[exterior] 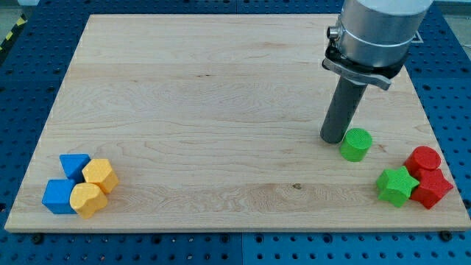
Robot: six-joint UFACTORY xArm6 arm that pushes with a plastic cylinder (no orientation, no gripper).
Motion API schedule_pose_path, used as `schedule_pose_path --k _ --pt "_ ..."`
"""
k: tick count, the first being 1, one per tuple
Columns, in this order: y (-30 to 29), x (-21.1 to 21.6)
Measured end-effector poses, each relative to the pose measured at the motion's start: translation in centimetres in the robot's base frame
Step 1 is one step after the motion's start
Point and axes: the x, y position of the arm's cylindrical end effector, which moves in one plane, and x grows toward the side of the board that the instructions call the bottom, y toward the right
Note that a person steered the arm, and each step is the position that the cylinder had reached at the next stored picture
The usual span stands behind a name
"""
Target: Push the green circle into the red circle
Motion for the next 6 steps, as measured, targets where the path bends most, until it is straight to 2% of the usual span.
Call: schedule_pose_path --k 2,6 --pt "0.3 2.9" --pt "4.7 4.6"
